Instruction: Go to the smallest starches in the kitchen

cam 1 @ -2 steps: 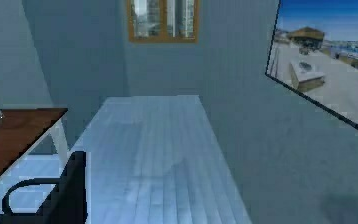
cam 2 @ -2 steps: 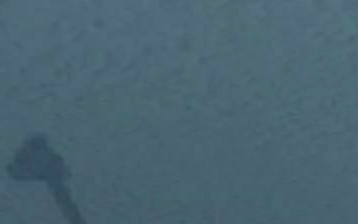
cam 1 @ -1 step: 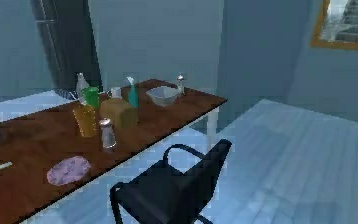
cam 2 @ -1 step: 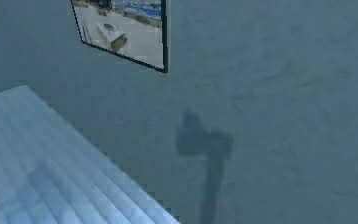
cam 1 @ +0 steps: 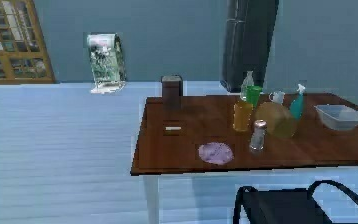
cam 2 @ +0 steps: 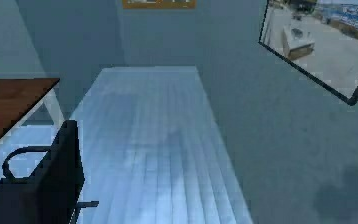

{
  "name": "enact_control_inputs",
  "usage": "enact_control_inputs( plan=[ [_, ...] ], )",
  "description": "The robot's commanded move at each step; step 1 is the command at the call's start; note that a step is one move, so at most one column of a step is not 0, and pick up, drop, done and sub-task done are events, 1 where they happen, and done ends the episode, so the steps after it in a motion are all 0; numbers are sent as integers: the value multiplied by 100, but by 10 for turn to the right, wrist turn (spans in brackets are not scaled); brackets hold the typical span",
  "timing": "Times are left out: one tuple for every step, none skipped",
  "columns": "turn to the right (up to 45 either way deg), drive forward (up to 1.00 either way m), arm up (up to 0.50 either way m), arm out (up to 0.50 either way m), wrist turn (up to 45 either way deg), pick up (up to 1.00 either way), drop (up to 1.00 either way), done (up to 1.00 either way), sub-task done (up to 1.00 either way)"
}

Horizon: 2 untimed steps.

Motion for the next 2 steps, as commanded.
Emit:
enact_control_inputs(
  plan=[
    [-450, 0, 0, 0, 0, 0, 0, 0, 0],
    [-60, 0, 0, 0, 0, 0, 0, 0, 0]
  ],
)
